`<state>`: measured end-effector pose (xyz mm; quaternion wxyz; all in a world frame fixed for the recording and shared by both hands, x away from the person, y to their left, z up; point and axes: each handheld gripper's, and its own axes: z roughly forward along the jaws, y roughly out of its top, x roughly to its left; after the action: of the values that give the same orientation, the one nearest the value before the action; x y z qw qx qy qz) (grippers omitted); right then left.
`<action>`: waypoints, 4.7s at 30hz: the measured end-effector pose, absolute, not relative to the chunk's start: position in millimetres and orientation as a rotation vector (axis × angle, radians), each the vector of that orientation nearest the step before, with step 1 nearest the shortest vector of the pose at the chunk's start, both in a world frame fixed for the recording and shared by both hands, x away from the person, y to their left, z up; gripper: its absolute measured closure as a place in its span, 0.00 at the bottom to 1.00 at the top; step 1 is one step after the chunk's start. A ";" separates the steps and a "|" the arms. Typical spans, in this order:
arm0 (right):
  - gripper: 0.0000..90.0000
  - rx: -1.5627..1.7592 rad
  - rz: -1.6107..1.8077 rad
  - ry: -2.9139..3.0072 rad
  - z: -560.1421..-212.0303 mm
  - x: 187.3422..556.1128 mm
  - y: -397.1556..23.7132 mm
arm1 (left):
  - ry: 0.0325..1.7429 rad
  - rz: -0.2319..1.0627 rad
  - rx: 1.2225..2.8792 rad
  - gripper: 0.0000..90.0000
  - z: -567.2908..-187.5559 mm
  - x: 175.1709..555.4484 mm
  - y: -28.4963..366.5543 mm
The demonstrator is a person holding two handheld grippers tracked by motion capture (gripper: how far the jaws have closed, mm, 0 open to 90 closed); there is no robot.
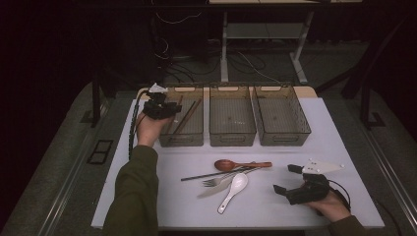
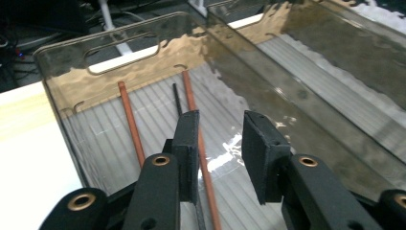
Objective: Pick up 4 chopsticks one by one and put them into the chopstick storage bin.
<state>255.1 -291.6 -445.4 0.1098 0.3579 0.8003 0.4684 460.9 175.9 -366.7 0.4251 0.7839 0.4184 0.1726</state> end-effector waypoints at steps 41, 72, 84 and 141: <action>0.04 1.045 1.372 2.357 -445.6 254.9 -289.9 | 0.583 0.200 2.113 0.75 -389.9 333.5 131.3; 0.04 1.039 1.369 2.360 -445.7 255.1 -290.1 | 0.450 0.000 2.252 0.87 -449.2 330.4 107.2; 0.04 1.039 1.366 2.362 -445.8 255.3 -290.3 | 0.442 -0.013 2.265 0.88 -452.2 330.2 104.7; 0.04 1.064 1.378 2.322 -442.6 253.7 -295.0 | 0.539 0.136 2.164 0.94 -404.6 331.5 128.6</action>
<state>253.7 -295.0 -442.6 0.1192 0.3641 0.7944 0.4714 331.5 128.6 -404.6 0.4383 0.8705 0.2170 0.0546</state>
